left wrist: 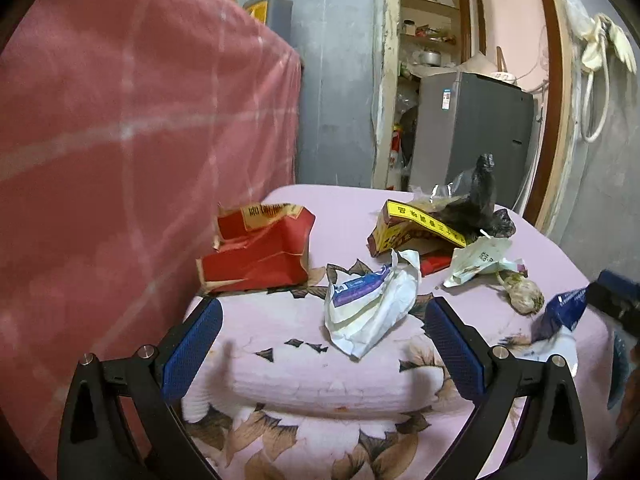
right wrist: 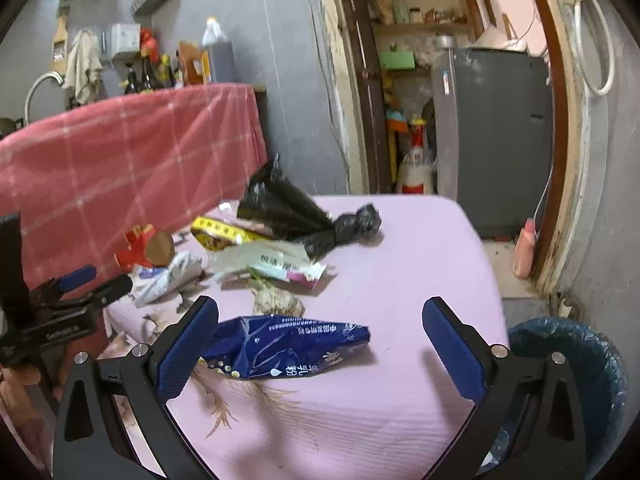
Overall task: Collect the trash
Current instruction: 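Grasp the white tissue wrapper with the left tool while the right tool grasps the blue snack wrapper, then carry both wrappers over the bin and open both tools to release them, then move both tools back toward the table trash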
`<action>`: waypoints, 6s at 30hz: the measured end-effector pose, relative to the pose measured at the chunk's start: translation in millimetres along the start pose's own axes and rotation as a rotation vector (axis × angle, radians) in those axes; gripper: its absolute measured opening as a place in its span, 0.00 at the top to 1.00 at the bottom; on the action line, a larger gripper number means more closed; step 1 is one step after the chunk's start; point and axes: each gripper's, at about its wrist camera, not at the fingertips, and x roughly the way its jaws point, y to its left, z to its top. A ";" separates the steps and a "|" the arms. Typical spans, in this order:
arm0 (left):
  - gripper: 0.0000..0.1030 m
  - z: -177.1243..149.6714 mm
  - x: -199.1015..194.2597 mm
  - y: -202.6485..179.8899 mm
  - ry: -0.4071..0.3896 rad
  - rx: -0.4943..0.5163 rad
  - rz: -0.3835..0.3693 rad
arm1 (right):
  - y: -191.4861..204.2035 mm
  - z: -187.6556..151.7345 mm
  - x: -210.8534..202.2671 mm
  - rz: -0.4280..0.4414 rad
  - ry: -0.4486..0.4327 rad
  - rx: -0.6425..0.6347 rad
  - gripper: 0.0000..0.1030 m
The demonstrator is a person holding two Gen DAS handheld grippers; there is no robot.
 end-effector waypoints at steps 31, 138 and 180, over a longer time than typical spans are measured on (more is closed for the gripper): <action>0.83 -1.8 1.1 -23.4 0.083 -0.029 -0.140 | -14.9 -12.1 20.1 0.041 0.097 0.086 0.69; 0.06 7.6 -29.2 -250.9 -0.068 0.010 -0.320 | -169.4 -40.1 -152.4 -0.431 -0.278 0.271 0.36; 0.03 23.2 0.0 41.3 -0.022 -0.071 0.108 | 19.7 14.7 25.1 -0.020 -0.021 0.016 0.18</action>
